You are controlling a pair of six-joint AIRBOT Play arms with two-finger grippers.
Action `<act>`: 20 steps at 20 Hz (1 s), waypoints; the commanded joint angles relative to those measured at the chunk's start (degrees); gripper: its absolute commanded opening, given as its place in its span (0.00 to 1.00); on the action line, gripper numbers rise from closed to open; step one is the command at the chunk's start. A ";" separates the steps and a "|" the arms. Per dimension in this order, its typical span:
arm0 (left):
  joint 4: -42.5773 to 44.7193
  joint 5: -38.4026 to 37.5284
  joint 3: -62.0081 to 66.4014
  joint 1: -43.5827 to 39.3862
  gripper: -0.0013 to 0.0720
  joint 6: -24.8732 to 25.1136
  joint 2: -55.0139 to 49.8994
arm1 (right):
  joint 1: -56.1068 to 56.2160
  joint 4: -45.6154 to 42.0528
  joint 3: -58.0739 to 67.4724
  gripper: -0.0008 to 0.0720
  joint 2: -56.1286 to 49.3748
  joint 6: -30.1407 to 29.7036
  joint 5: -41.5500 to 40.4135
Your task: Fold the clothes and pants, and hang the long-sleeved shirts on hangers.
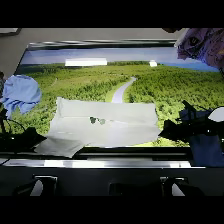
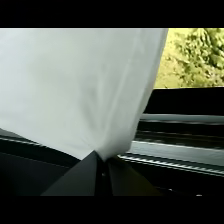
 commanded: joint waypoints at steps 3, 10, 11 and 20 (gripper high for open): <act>-5.22 9.81 3.76 -0.02 0.04 3.15 -8.92 | 0.07 0.98 0.09 0.05 -1.90 -1.68 -7.02; -10.60 16.44 16.33 -0.04 0.04 10.32 -32.52 | 1.33 7.67 6.64 0.05 -14.84 -9.49 -17.40; -11.96 16.87 18.29 -0.07 0.04 11.26 -35.34 | 2.27 7.54 8.74 0.05 -17.27 -10.34 -18.29; -12.57 17.33 35.17 -5.05 0.04 12.87 -56.30 | 5.07 0.31 22.10 0.05 -30.56 -6.88 -23.71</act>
